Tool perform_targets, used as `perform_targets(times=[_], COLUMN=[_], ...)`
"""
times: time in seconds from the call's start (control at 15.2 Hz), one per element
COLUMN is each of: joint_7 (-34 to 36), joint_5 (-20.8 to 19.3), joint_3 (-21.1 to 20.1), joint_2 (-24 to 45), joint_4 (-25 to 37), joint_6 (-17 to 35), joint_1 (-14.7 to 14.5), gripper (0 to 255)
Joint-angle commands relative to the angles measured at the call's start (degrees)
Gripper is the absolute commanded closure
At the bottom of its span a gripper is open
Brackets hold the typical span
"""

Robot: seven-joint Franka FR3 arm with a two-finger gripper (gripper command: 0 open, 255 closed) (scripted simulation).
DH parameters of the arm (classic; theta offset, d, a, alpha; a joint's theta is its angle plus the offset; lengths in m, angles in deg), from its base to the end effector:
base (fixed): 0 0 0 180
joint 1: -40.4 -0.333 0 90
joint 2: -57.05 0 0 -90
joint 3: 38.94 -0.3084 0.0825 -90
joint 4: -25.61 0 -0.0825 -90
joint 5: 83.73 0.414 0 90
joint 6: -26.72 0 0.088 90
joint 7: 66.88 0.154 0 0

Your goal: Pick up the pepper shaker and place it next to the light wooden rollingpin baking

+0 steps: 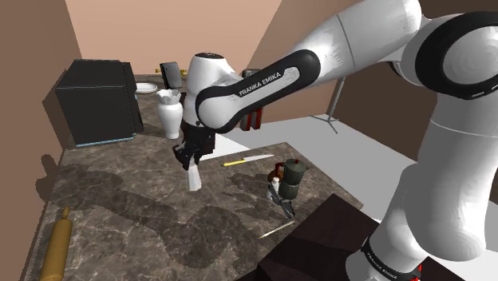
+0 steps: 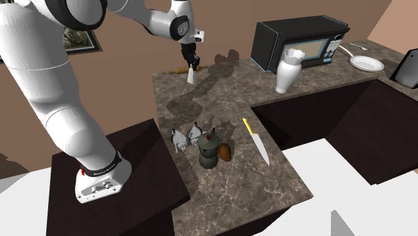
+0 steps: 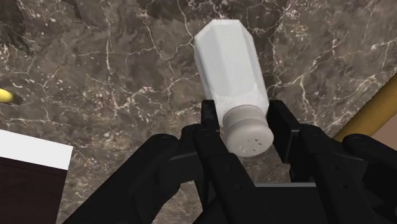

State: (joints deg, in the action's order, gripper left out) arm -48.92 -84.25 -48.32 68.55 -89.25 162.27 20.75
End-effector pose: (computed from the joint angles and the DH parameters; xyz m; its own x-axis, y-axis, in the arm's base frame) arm 0.5570 0.3074 0.3035 0.9718 0.1846 0.1467 0.1969 -0.9776 -0.0740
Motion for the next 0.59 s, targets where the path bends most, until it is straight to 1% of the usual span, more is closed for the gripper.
perform_targets(times=[0.0, 0.26, 0.53], joint_7=[3.0, 8.2, 12.8], joint_5=[-1.2, -3.5, -5.6], joint_3=[-0.6, -1.4, -1.7], joint_2=[2.2, 7.5, 13.6], joint_4=[3.1, 10.8, 19.9], joint_6=[-0.9, -3.3, -6.5], joint_1=[-1.7, -5.2, -8.9], gripper=[255, 255, 255])
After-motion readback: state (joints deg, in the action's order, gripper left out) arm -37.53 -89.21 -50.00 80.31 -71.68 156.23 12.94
